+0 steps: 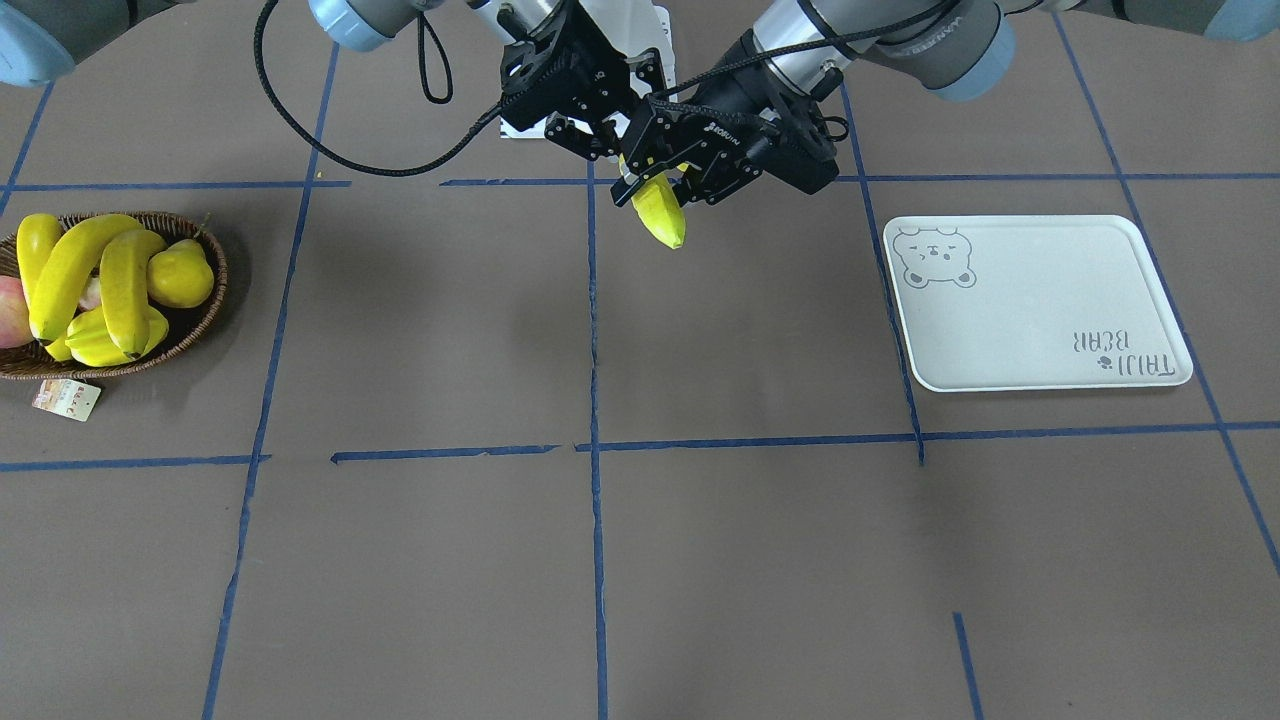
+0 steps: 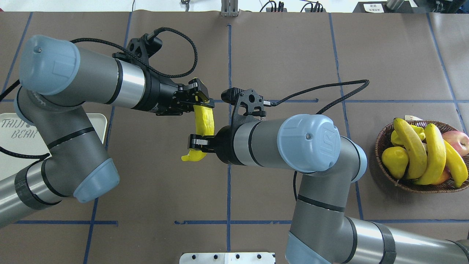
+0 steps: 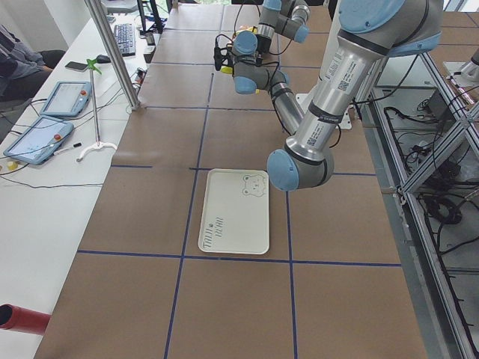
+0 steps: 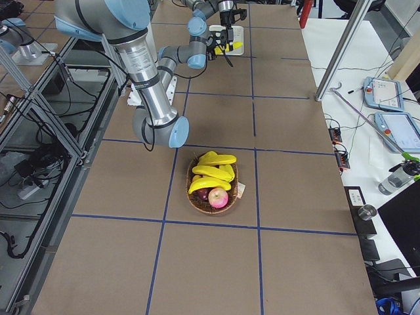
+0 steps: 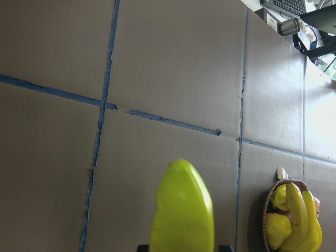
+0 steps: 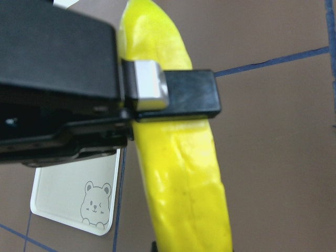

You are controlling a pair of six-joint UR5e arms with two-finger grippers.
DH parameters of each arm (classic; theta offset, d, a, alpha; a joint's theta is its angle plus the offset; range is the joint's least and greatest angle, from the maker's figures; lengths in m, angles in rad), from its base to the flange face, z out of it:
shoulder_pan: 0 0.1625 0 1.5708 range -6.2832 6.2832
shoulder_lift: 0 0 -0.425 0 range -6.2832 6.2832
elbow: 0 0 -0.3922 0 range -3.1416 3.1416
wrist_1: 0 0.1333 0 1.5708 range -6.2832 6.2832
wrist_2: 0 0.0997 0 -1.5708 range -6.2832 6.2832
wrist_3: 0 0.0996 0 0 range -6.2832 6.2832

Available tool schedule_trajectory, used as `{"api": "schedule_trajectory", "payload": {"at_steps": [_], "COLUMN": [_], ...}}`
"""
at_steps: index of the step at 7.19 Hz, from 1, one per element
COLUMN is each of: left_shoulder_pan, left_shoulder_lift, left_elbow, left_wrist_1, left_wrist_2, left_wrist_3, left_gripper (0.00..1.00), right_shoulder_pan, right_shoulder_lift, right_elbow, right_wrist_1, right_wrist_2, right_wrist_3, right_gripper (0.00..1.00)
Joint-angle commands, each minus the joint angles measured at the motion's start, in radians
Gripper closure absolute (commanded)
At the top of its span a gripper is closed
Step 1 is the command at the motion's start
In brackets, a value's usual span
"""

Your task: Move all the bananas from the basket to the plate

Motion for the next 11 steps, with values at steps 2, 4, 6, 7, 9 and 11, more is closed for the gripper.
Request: {"api": "schedule_trajectory", "payload": {"at_steps": [2, 4, 6, 7, 9, 11], "left_shoulder_pan": [-0.002, -0.003, -0.012, -0.07, -0.199, -0.294], "left_shoulder_lift": [0.008, 0.013, 0.101, 0.161, 0.23, 0.444], "left_elbow": [-0.001, -0.002, -0.015, -0.056, -0.111, -0.172], "left_wrist_1": [0.0, 0.012, 0.078, 0.195, 0.415, 0.437], "left_wrist_2": [0.0, -0.006, -0.017, -0.07, -0.178, -0.178], "left_wrist_3": [0.0, -0.006, -0.046, -0.046, 0.083, 0.318], "left_gripper": [1.0, 1.0, 1.0, 1.0, 1.0, 1.0], "right_shoulder_pan": [0.006, 0.046, 0.151, 0.196, 0.24, 0.311], "right_shoulder_lift": [0.001, -0.005, -0.065, -0.1, -0.16, -0.17], "right_elbow": [0.008, 0.018, 0.026, 0.021, 0.018, 0.021], "right_wrist_1": [0.0, -0.007, -0.014, -0.015, -0.059, -0.289], "right_wrist_2": [0.007, 0.077, 0.256, 0.314, 0.323, 0.375], "right_wrist_3": [0.0, -0.002, -0.008, -0.014, -0.086, -0.3], "right_gripper": [0.01, 0.01, 0.01, 0.01, 0.0, 0.0]}}
